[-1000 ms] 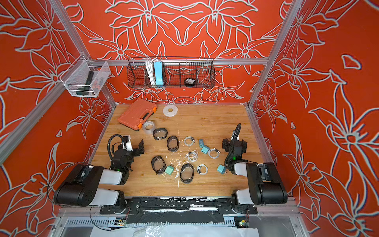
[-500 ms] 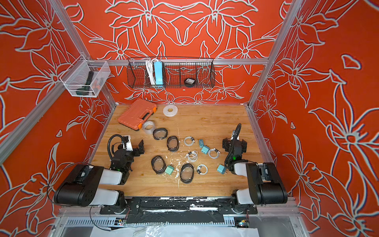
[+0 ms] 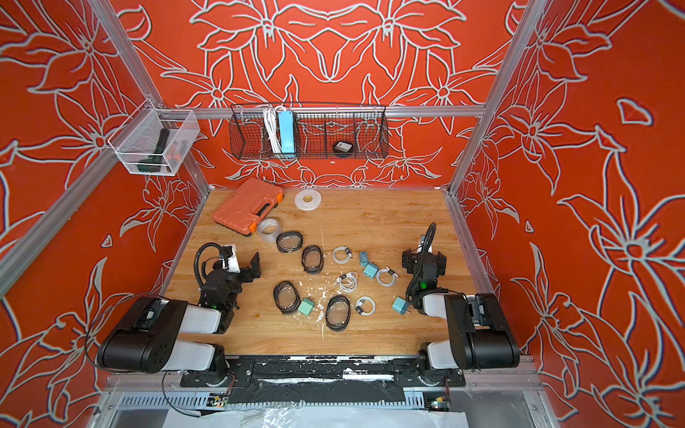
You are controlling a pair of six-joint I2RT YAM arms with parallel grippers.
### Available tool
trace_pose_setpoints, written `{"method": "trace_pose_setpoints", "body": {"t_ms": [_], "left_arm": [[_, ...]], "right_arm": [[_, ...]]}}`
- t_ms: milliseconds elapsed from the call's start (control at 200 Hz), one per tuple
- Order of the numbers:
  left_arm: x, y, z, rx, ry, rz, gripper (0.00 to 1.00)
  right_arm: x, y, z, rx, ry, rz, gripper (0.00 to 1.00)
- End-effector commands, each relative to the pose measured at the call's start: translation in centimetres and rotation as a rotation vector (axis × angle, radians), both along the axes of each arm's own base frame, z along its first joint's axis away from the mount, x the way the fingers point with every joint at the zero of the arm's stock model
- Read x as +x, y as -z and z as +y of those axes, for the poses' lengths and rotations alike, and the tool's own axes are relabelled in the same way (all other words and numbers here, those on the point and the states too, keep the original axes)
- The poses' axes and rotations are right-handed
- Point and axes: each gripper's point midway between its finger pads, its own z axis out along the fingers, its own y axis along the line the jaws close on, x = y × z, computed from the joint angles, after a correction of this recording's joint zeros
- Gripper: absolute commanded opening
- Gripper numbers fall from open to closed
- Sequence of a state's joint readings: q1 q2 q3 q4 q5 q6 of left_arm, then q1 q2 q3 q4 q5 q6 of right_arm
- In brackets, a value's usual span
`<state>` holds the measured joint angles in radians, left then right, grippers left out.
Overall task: Pack away charging kits
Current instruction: Pick up the storage bag at the center of the board.
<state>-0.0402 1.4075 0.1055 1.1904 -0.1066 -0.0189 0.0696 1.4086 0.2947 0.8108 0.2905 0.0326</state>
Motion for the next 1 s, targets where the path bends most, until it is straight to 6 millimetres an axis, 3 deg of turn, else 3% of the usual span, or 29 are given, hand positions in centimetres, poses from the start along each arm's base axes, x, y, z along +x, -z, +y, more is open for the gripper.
{"method": "trace_pose_setpoints", "body": {"t_ms": [0, 135, 220, 265, 400, 500, 555, 641, 746, 841, 926, 996], "left_arm": [[0.3, -1.0, -0.2, 0.009, 0.007, -0.037, 0.99], [0.3, -2.9, -0.6, 0.023, 0.015, -0.064, 0.99], [0.3, -4.0, 1.2, -0.070, -0.119, 0.025, 0.99], [-0.2, -4.6, 1.0, -0.085, -0.109, 0.026, 0.99], [-2.0, -9.0, 0.9, -0.292, -0.128, -0.084, 0.99], [-4.5, -10.7, 1.0, -0.486, -0.181, -0.018, 0.99], [-5.7, -12.2, 0.0, -0.529, -0.105, -0.064, 0.99], [-8.0, -12.8, 0.1, -0.656, -0.098, -0.150, 0.99], [-10.1, -14.9, -1.7, -0.722, 0.060, -0.256, 0.99], [-11.2, -15.4, -2.0, -0.782, 0.058, -0.214, 0.99], [-11.7, -18.0, -3.5, -0.737, 0.155, -0.192, 0.99], [-11.8, -19.5, -4.7, -0.721, 0.211, -0.134, 0.99]], "right_arm": [[0.3, -0.8, -0.1, 0.006, 0.006, -0.030, 0.98], [-0.5, -1.8, -0.1, 0.015, 0.004, -0.072, 0.98], [-0.4, -2.5, -0.1, 0.008, 0.005, -0.099, 0.98], [-0.5, -3.1, -0.8, -0.006, 0.060, -0.047, 0.98], [-1.9, -9.6, -1.4, 0.122, 0.143, -0.097, 0.98], [-4.9, -11.6, -1.9, 0.371, 0.270, -0.114, 0.98], [-6.9, -12.6, -0.2, 0.494, 0.227, -0.022, 0.98], [-7.3, -15.4, 3.6, 0.634, 0.016, -0.053, 0.98], [-8.5, -16.5, 7.9, 0.766, -0.216, -0.025, 0.98], [-10.2, -16.5, 8.9, 0.818, -0.274, -0.034, 0.98], [-11.5, -17.9, 9.8, 0.776, -0.366, -0.048, 0.98], [-12.3, -18.2, 8.9, 0.780, -0.306, -0.042, 0.98]]}}
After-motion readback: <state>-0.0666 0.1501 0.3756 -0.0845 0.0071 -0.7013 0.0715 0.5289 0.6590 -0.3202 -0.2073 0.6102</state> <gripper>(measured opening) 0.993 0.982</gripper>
